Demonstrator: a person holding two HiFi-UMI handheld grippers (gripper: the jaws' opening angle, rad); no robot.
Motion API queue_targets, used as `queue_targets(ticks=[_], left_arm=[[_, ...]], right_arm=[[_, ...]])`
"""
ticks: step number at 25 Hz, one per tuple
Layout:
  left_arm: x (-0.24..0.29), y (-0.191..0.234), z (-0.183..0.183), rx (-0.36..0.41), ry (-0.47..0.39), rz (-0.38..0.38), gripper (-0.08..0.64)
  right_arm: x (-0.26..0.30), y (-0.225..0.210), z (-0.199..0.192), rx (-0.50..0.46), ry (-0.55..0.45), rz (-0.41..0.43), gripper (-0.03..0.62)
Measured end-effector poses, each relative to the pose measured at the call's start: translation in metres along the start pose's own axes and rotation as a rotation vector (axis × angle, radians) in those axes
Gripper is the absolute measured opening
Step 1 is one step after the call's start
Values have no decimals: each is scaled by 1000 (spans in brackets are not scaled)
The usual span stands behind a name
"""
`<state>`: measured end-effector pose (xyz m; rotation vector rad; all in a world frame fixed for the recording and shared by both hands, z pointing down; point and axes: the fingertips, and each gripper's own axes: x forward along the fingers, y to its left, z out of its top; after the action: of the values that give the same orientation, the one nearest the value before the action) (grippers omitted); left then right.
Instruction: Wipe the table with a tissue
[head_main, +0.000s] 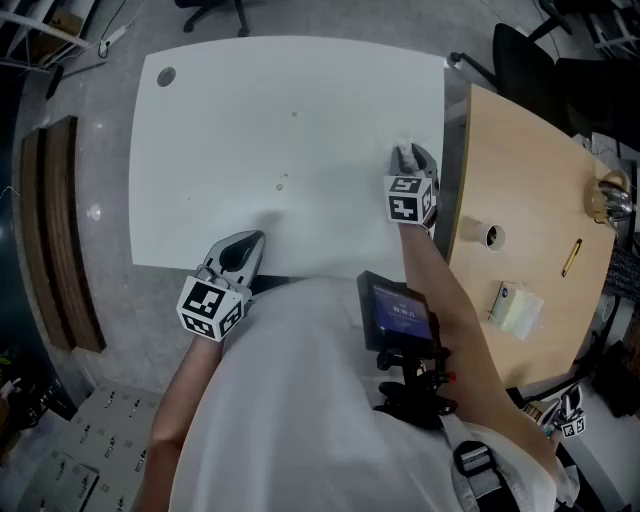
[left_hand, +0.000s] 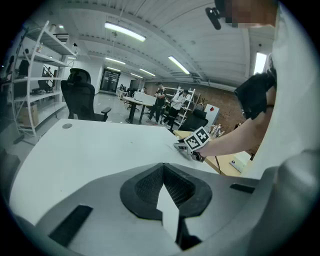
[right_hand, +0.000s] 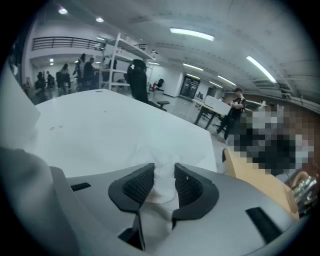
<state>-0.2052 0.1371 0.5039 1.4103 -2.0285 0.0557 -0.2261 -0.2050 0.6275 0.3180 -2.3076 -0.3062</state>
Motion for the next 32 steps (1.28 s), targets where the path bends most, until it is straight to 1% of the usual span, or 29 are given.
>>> queue_targets(ticks=[1, 4, 6, 8, 9, 10, 11, 13, 17, 19, 20, 22, 24, 29, 32], left_arm=[[-1, 1, -1, -2, -1, 5, 6], [-4, 3, -1, -4, -4, 13, 6], [-4, 2, -2, -4, -6, 14, 6], [-5, 2, -3, -5, -8, 15, 6], [-6, 2, -3, -6, -10, 16, 6], [-7, 3, -2, -7, -11, 18, 6], [-8, 4, -2, -7, -13, 20, 6], [-11, 7, -3, -9, -13, 27, 6], [-18, 9, -9, -24, -14, 49, 6], [-20, 9, -13, -33, -15, 58, 6], [-21, 9, -14, -38, -15, 61, 6], [-23, 10, -16, -47, -19, 64, 6], [-24, 13, -15, -52, -29, 67, 6], [-28, 17, -16, -73, -53, 84, 6], [-35, 21, -19, -89, -62, 103, 6]], right_arm=[[-1, 19, 8, -39, -22, 38, 121], [-13, 89, 29, -197, -98, 204, 121], [-26, 125, 32, -289, -141, 300, 121], [-37, 141, 27, -366, -187, 372, 121], [-40, 140, 23, -387, -207, 398, 121], [-39, 133, 19, -391, -218, 407, 121], [-36, 120, 16, -378, -216, 395, 123], [-20, 79, 11, -307, -179, 313, 123], [11, -10, 1, -96, -64, 123, 124], [18, -37, -3, -27, -11, 64, 124], [20, -43, -2, -5, 1, 51, 124], [22, -40, 10, 27, -24, 68, 124], [22, -19, 28, 22, -67, 122, 124], [22, 56, 57, -93, -102, 290, 124], [26, 84, 72, -126, -125, 349, 124]])
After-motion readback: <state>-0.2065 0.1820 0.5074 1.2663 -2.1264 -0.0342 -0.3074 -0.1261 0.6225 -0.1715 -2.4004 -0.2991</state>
